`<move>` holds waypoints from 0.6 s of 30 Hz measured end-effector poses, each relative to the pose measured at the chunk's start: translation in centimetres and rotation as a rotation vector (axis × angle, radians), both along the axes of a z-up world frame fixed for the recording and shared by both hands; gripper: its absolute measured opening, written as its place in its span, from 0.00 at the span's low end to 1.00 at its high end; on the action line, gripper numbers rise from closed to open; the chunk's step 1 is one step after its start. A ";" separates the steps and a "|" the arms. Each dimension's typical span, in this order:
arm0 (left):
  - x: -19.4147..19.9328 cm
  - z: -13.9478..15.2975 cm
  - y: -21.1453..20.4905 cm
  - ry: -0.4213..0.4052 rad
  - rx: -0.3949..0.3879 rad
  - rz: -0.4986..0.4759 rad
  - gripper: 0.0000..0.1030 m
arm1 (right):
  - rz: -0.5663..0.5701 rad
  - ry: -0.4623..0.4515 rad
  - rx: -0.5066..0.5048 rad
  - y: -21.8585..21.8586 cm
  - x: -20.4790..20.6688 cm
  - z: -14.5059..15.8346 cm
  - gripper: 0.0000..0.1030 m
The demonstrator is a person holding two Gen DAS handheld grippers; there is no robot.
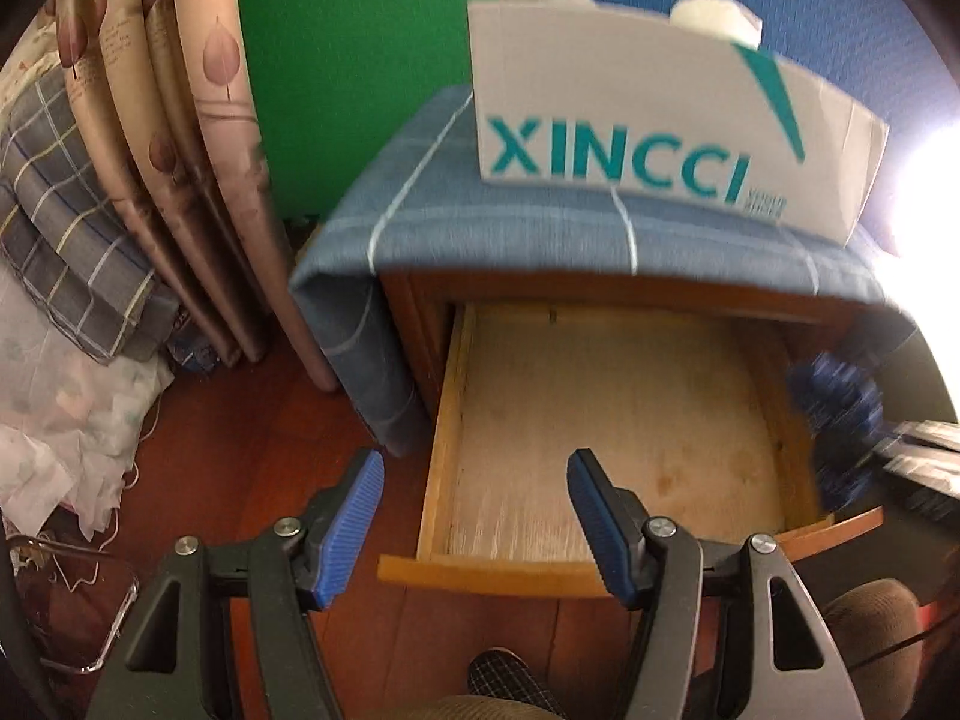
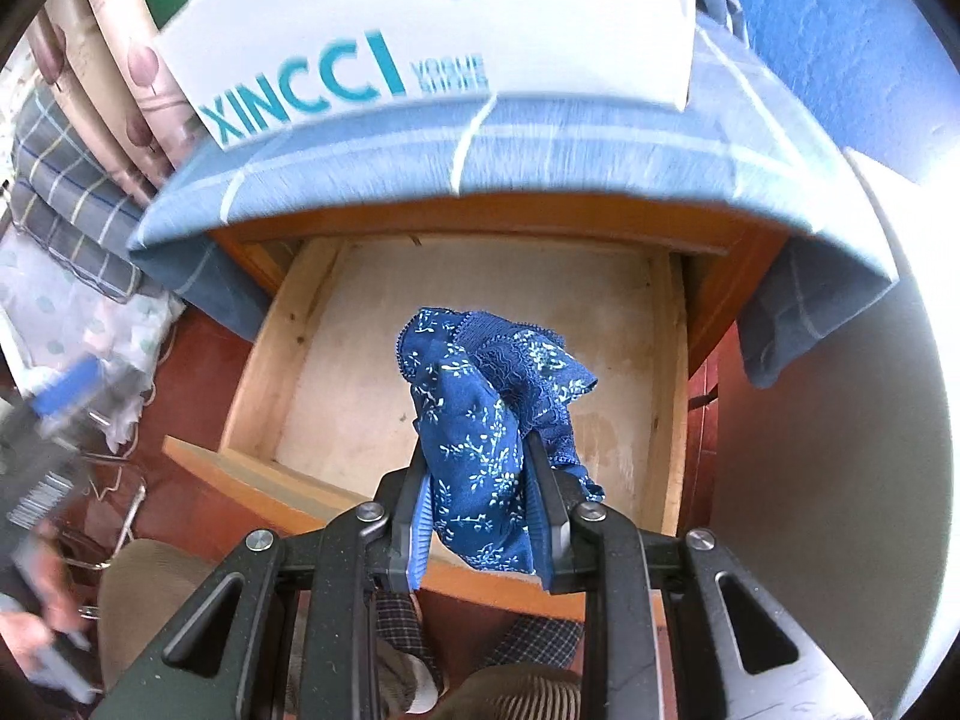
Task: Take underwear out of drawer
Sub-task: 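Withdraw the left gripper over the drawer while the right gripper carries the underwear to the box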
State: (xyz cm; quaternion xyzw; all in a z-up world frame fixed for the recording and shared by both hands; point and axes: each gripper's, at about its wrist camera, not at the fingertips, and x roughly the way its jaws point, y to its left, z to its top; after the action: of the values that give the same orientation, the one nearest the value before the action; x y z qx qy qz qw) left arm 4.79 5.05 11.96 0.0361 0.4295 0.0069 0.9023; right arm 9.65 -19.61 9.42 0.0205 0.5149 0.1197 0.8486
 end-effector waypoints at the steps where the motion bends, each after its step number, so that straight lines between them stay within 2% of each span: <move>1: -0.2 -0.5 -0.2 -0.001 0.012 -0.005 0.64 | 0.004 -0.010 -0.001 0.0 -0.1 0.7 0.24; 3: -0.6 -1.3 -0.6 -0.002 0.030 -0.015 0.64 | 0.012 -0.036 -0.001 -0.2 -0.4 2.7 0.24; 6: -1.0 -2.5 -0.7 0.014 0.016 -0.029 0.64 | 0.027 -0.085 -0.017 -0.4 -1.0 5.7 0.24; 12: -0.5 -3.3 0.7 0.058 -0.064 0.010 0.64 | 0.034 -0.166 0.014 -1.1 -0.2 12.6 0.24; 18: -0.3 -4.5 1.3 0.106 -0.112 0.027 0.64 | 0.032 -0.251 -0.027 -0.6 2.2 18.2 0.25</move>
State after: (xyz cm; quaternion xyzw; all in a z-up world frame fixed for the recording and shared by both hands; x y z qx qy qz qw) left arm 4.48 6.30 7.48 -0.0198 0.4769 -0.0070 0.8787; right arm 11.81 -20.19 27.59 -0.0141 0.4066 0.1281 0.9045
